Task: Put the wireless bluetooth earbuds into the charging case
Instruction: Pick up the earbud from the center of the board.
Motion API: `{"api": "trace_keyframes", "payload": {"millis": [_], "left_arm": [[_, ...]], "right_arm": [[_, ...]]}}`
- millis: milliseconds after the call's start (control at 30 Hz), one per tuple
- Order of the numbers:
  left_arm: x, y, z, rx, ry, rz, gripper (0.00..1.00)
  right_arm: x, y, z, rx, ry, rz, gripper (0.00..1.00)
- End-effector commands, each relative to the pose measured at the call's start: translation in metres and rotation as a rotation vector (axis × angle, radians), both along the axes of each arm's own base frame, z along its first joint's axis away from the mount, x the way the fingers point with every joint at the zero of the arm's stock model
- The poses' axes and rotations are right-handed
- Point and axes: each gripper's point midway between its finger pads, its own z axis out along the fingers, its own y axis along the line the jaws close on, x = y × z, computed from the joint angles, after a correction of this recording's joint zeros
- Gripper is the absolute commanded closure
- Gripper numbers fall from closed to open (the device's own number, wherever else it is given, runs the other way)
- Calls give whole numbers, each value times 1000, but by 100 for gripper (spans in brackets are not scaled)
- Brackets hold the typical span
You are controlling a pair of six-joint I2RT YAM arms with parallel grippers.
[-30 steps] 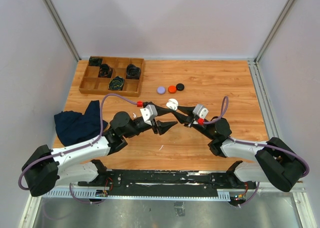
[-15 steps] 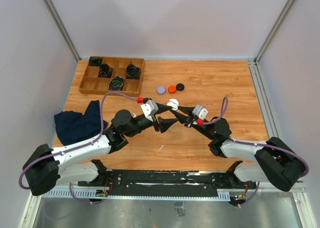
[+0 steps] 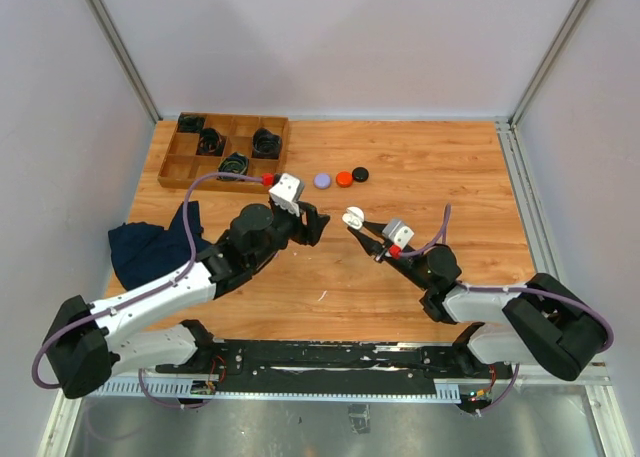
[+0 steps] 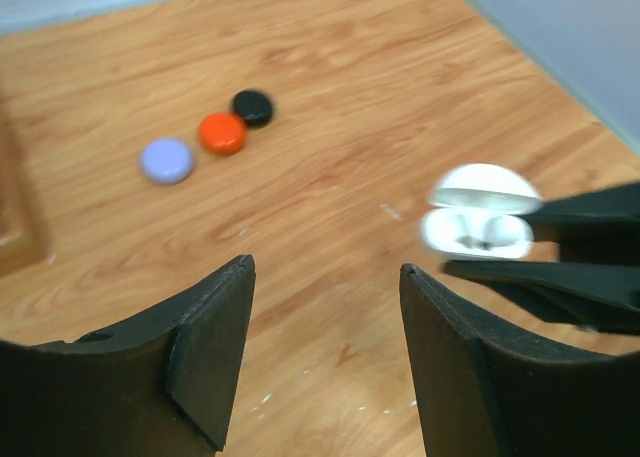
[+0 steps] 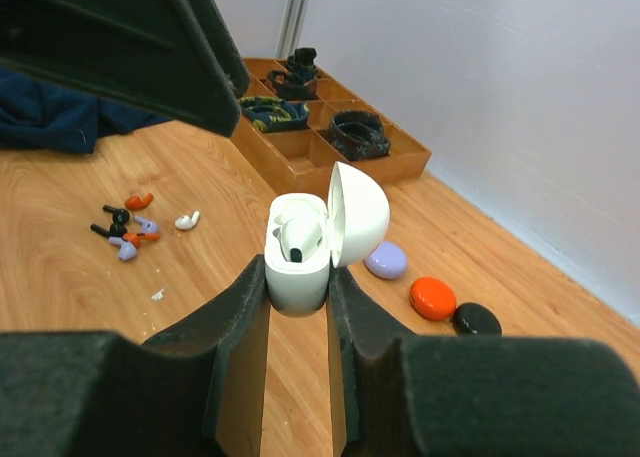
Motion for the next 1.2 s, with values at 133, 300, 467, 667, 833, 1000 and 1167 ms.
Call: {"api": "trace_keyframes", "payload": {"millis": [133,300,467,667,833,1000,1167], "left_arm": [[41,74,-60,64,284,344,35],[60,100,-91,66,415,459,35],[72,119,-122,82,523,541,35],[85,138,-160,117,647,603,36],[94,137,-182,131,712,585,39],[94,136,-204,185,783,576,41],[85,128,-216,197,852,525,48]], "right_arm": [[-1,-11,-13,-32,-29,-51,99],[-2,-20,-21,-66,-38,-80,99],[0,-23,-28,-113,-32,-100,99],[0,-25,-28,-116,-45,-111,99],[-1,-25,-28,-117,-43,-109,99],[-1,-27,-27,-118,-52,-115,99],[-1,-28,-25,-121,-54,-121,99]]}}
